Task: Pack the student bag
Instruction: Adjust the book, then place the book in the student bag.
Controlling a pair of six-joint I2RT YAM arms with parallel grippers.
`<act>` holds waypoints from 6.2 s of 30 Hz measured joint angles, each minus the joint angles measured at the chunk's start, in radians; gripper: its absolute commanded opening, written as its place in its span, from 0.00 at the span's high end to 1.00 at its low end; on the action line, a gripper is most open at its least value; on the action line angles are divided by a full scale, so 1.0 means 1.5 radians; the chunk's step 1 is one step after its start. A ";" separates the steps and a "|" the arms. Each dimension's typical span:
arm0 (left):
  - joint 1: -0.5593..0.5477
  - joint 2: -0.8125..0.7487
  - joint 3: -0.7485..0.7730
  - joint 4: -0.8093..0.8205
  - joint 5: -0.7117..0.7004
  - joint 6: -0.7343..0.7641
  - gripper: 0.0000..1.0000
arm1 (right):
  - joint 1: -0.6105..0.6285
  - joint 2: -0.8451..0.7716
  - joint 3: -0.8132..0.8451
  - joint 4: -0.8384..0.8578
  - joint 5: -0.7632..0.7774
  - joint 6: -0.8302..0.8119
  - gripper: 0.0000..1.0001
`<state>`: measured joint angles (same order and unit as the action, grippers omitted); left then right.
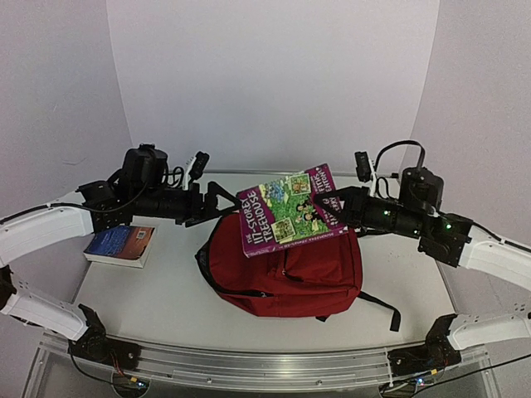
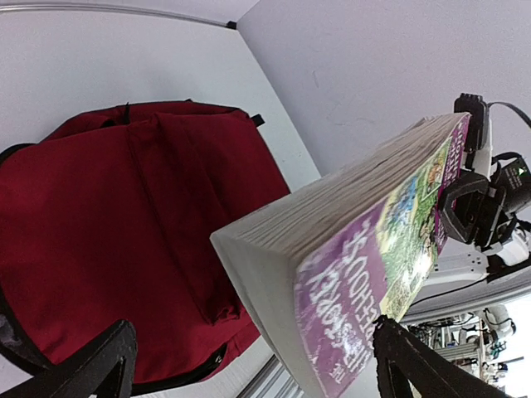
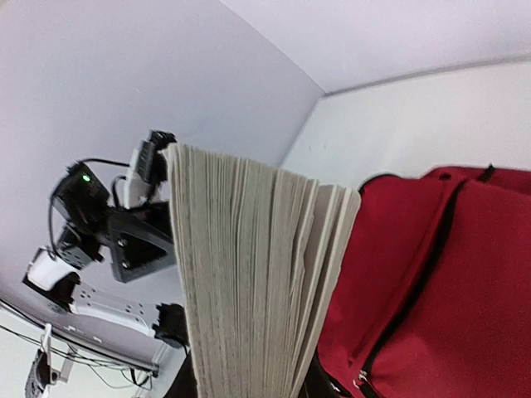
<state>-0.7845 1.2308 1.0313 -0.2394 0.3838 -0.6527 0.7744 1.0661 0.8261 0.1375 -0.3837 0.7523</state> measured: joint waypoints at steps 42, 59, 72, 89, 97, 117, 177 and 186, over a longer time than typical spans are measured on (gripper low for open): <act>-0.002 0.074 -0.005 0.285 0.191 -0.168 1.00 | 0.006 0.005 -0.089 0.239 0.057 0.028 0.26; 0.320 -0.025 -0.065 -0.019 0.166 -0.127 1.00 | 0.140 0.052 0.078 -0.029 0.308 -0.130 0.02; 0.406 -0.165 -0.084 -0.209 0.017 -0.081 1.00 | 0.252 0.387 0.309 -0.171 0.439 -0.175 0.05; 0.406 -0.208 -0.082 -0.318 -0.090 -0.052 1.00 | 0.326 0.826 0.689 -0.361 0.526 -0.234 0.02; 0.406 -0.213 -0.082 -0.318 -0.090 -0.052 1.00 | 0.325 0.889 0.740 -0.418 0.622 -0.214 0.35; 0.406 -0.245 -0.095 -0.306 0.029 -0.040 1.00 | 0.316 0.713 0.597 -0.391 0.618 -0.148 1.00; 0.401 -0.311 -0.218 -0.189 0.157 -0.147 1.00 | 0.264 0.322 0.228 -0.139 0.471 -0.045 0.98; 0.297 -0.258 -0.234 -0.088 0.159 -0.199 1.00 | 0.263 0.283 0.202 -0.140 0.505 -0.048 1.00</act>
<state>-0.3396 0.8434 0.6804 -0.3708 0.6217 -0.9508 1.1694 1.4902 1.1290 -0.0724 0.3733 0.6801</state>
